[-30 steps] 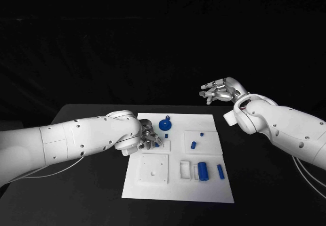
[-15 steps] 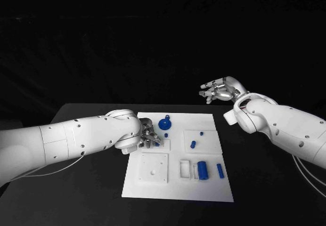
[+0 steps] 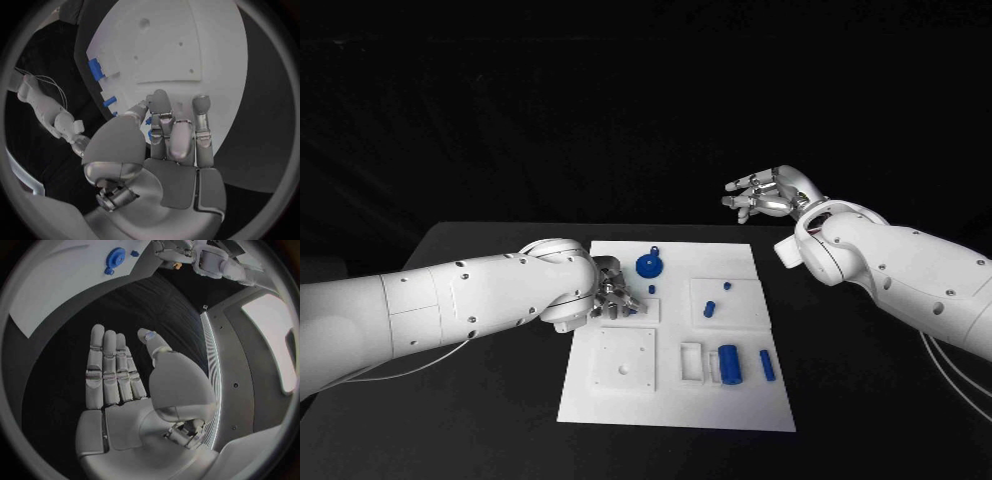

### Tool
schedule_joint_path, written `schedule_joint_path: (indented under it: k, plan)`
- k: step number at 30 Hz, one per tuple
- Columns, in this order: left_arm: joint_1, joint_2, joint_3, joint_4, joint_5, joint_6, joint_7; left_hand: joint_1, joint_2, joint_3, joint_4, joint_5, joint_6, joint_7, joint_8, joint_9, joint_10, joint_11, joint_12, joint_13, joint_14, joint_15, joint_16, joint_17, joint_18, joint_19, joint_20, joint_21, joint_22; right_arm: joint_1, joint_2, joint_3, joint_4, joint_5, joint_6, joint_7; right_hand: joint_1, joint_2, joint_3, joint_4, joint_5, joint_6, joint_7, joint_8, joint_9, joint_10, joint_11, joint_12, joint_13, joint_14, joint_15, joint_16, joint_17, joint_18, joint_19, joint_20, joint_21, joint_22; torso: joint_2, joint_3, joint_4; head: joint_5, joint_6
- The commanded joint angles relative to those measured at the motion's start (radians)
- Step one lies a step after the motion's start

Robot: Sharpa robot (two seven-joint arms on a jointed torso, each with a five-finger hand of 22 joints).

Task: Assemble the parts on the task board

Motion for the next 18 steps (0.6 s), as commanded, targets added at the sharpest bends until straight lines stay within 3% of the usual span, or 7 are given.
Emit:
schedule_joint_path:
  k: [1,11,16,18]
  plan:
    - [-0.002,0.000,-0.001,0.004,-0.020,-0.004,0.005,-0.003,-0.025,0.006,0.032,-0.030,0.011,0.000,0.003,-0.002,0.046,-0.001,-0.007,-0.002,-0.001,-0.005,-0.004,-0.002,0.000,0.003,-0.005,-0.006,0.016,-0.001,0.002,0.001,0.000,-0.008,0.014,0.003,-0.009,0.005,-0.002,0.001,0.006,-0.003,0.004,-0.005,-0.001,-0.006,0.002,-0.001,-0.001,-0.008,0.000,0.004,-0.002,-0.004,-0.009,0.002,0.003,-0.002,0.000,0.0004,0.0001,-0.002,0.001]
    - [-0.001,-0.018,0.000,0.021,-0.015,-0.018,0.008,0.004,-0.074,-0.001,0.133,-0.078,0.019,0.000,0.002,-0.002,0.046,-0.002,-0.005,-0.005,-0.001,-0.007,-0.002,0.000,-0.004,0.005,-0.010,-0.003,0.017,-0.002,0.004,0.000,-0.002,-0.009,0.014,0.002,-0.008,0.004,-0.008,0.003,0.007,-0.010,0.005,-0.004,-0.001,-0.009,0.004,-0.002,-0.003,-0.012,0.002,0.002,-0.004,-0.004,-0.013,0.004,0.002,-0.007,0.000,0.0000,0.0000,0.001,0.005]
    - [0.000,-0.026,0.001,0.030,-0.010,-0.022,0.011,-0.013,-0.093,-0.011,0.149,-0.081,0.019,0.000,0.001,-0.003,0.046,-0.003,-0.005,-0.007,-0.002,-0.009,-0.001,0.002,-0.006,0.006,-0.014,-0.002,0.017,-0.003,0.005,0.000,-0.003,-0.009,0.014,0.002,-0.007,0.005,-0.010,0.005,0.007,-0.011,0.006,-0.004,-0.001,-0.010,0.005,-0.004,-0.004,-0.013,0.003,0.001,-0.005,-0.004,-0.014,0.005,0.001,-0.010,0.000,0.0006,-0.0004,0.002,0.011]
    - [0.001,-0.030,0.001,0.032,-0.005,-0.026,0.013,-0.016,-0.098,-0.012,0.148,-0.081,0.020,-0.001,0.000,-0.003,0.046,-0.004,-0.004,-0.009,-0.002,-0.011,-0.001,0.004,-0.008,0.006,-0.016,-0.001,0.017,-0.003,0.006,0.000,-0.004,-0.010,0.013,0.002,-0.007,0.005,-0.010,0.005,0.007,-0.011,0.006,-0.004,-0.001,-0.013,0.006,-0.006,-0.006,-0.016,0.004,0.000,-0.006,-0.004,-0.016,0.006,-0.001,-0.012,0.000,0.0008,-0.0001,-0.003,0.021]
